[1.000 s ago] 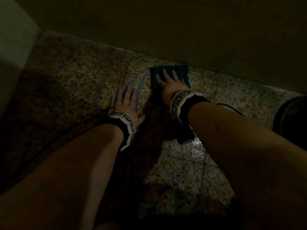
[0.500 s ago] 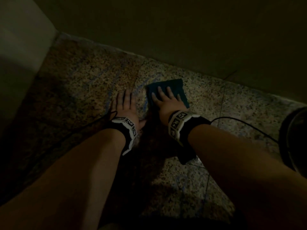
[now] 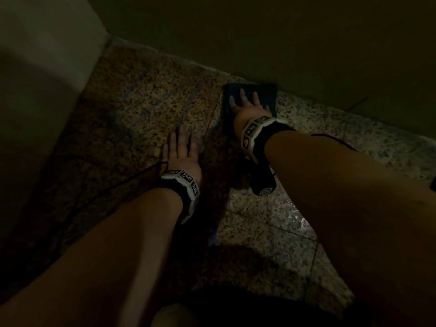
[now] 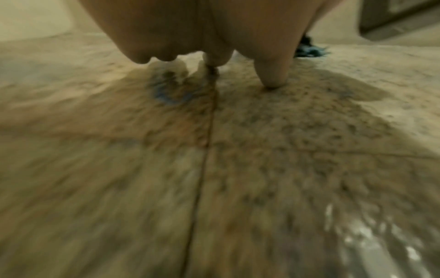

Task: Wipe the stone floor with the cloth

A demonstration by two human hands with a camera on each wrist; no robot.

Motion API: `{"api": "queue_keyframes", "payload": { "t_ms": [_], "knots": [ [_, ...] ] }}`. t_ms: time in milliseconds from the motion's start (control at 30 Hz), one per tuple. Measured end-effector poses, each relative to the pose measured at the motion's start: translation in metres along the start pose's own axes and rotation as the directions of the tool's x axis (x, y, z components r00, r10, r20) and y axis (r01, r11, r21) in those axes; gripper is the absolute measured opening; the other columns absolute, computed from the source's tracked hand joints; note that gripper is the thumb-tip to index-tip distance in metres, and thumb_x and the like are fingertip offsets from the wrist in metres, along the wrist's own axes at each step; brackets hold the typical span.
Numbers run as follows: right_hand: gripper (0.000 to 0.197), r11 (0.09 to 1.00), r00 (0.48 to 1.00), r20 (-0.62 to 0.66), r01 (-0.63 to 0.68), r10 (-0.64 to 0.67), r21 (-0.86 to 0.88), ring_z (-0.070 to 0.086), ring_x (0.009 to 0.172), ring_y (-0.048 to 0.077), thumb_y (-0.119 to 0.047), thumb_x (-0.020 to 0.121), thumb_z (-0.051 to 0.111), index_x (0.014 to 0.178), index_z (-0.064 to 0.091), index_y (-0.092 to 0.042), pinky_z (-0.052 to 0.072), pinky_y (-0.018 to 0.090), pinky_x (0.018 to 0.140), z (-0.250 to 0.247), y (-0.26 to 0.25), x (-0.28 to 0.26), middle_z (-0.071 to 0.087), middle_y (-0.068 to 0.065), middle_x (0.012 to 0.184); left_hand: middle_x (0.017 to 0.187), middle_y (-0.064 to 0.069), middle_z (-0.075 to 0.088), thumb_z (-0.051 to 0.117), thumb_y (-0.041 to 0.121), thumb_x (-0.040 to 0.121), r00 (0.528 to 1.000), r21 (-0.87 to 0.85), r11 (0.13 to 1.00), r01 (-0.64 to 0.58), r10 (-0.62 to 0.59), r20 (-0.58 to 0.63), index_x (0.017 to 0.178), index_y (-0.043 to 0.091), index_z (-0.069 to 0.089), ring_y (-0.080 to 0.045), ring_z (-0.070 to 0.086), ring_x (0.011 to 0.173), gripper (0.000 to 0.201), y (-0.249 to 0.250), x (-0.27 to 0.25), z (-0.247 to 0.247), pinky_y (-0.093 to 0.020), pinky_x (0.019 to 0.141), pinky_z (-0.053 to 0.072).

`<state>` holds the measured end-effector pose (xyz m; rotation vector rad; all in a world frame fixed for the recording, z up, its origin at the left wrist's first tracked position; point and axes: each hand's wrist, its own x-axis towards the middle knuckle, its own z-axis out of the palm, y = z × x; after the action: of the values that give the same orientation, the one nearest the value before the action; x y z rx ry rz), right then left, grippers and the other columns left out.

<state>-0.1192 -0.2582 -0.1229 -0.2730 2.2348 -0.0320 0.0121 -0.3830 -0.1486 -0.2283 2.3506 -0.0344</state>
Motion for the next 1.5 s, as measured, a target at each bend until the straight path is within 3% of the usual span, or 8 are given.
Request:
{"api": "queue_keyframes", "payload": {
  "t_ms": [200, 333, 433, 600, 767, 900, 1167, 1500],
  "knots": [
    [0.071, 0.986, 0.992, 0.014, 0.125, -0.124, -0.108, -0.019, 0.145, 0.028, -0.023, 0.101, 0.043, 0.151, -0.006, -0.034, -0.003, 0.052, 0.117, 0.036, -0.009, -0.016, -0.022, -0.004, 0.157, 0.153, -0.010, -0.030, 0.030, 0.063, 0.093, 0.998, -0.017, 0.999, 0.033, -0.033, -0.057, 0.148, 0.013, -0.020, -0.031, -0.020, 0.143, 0.090, -0.015, -0.005, -0.006, -0.042, 0.117, -0.007],
    [0.066, 0.986, 0.982, -0.100, 0.166, -0.163, 0.029, -0.014, 0.146, 0.027, -0.046, 0.101, 0.035, 0.153, -0.003, -0.032, 0.000, 0.045, 0.119, 0.045, 0.006, -0.035, -0.018, 0.000, 0.158, 0.154, -0.009, -0.027, 0.030, 0.057, 0.096, 0.996, -0.006, 1.000, -0.015, 0.014, -0.092, 0.149, 0.012, -0.018, -0.031, -0.019, 0.143, 0.084, -0.007, -0.009, -0.020, -0.042, 0.116, -0.007],
    [0.065, 0.990, 0.959, -0.282, 0.012, 0.029, 0.139, -0.012, 0.146, 0.029, -0.044, 0.101, 0.034, 0.153, -0.002, -0.029, 0.001, 0.044, 0.118, 0.052, 0.048, -0.042, -0.015, 0.003, 0.159, 0.156, -0.008, -0.023, 0.029, 0.053, 0.098, 0.993, -0.047, 0.996, -0.074, 0.069, -0.098, 0.150, 0.016, -0.015, -0.031, -0.019, 0.143, 0.078, 0.004, -0.007, -0.031, -0.041, 0.116, -0.007],
    [0.065, 0.931, 0.934, -0.163, -0.276, 0.318, 0.238, -0.012, 0.145, 0.032, -0.040, 0.101, 0.035, 0.152, -0.005, -0.033, -0.003, 0.051, 0.116, 0.057, 0.125, -0.048, -0.016, 0.001, 0.159, 0.155, -0.007, -0.025, 0.026, 0.052, 0.099, 0.965, 0.021, 0.969, -0.246, 0.247, -0.091, 0.151, 0.029, -0.011, -0.031, -0.020, 0.143, 0.067, 0.042, 0.004, -0.051, -0.041, 0.116, -0.008],
    [0.063, 0.954, 0.949, -0.163, -0.239, 0.269, 0.179, -0.016, 0.145, 0.030, -0.037, 0.102, 0.033, 0.152, -0.005, -0.033, -0.007, 0.051, 0.117, 0.061, 0.137, -0.043, -0.019, 0.001, 0.158, 0.157, -0.005, -0.022, 0.027, 0.053, 0.099, 0.956, 0.036, 0.956, -0.290, 0.291, -0.047, 0.151, 0.027, -0.009, -0.028, -0.014, 0.145, 0.069, 0.082, 0.025, -0.059, -0.039, 0.117, -0.004],
    [0.072, 0.950, 0.947, -0.181, -0.225, 0.265, 0.216, -0.015, 0.145, 0.032, -0.059, 0.096, 0.031, 0.152, -0.002, -0.028, -0.006, 0.053, 0.116, 0.061, 0.132, -0.041, -0.018, 0.003, 0.158, 0.157, -0.003, -0.022, 0.029, 0.055, 0.098, 0.965, -0.002, 0.967, -0.256, 0.255, -0.065, 0.151, 0.032, -0.008, -0.028, -0.014, 0.145, 0.069, 0.092, 0.040, -0.058, -0.041, 0.117, -0.002],
    [0.070, 0.951, 0.952, -0.150, -0.237, 0.269, 0.199, -0.018, 0.145, 0.030, -0.053, 0.098, 0.033, 0.152, -0.007, -0.031, -0.006, 0.052, 0.116, 0.061, 0.135, -0.038, -0.022, 0.002, 0.157, 0.158, -0.003, -0.017, 0.030, 0.042, 0.102, 0.950, -0.014, 0.951, -0.310, 0.308, -0.056, 0.151, 0.035, -0.001, -0.029, -0.011, 0.145, 0.058, 0.087, 0.084, -0.097, -0.050, 0.115, 0.003],
    [0.071, 0.934, 0.929, -0.129, -0.328, 0.346, 0.143, -0.006, 0.147, 0.029, -0.042, 0.100, 0.040, 0.152, -0.006, -0.031, 0.012, 0.052, 0.117, 0.030, 0.118, -0.063, -0.015, 0.000, 0.159, 0.158, -0.005, -0.016, 0.029, 0.048, 0.101, 0.960, 0.049, 0.964, -0.263, 0.266, -0.089, 0.151, 0.029, -0.006, -0.032, -0.012, 0.145, 0.064, 0.046, 0.039, -0.099, -0.043, 0.117, 0.001]
  ]
}}
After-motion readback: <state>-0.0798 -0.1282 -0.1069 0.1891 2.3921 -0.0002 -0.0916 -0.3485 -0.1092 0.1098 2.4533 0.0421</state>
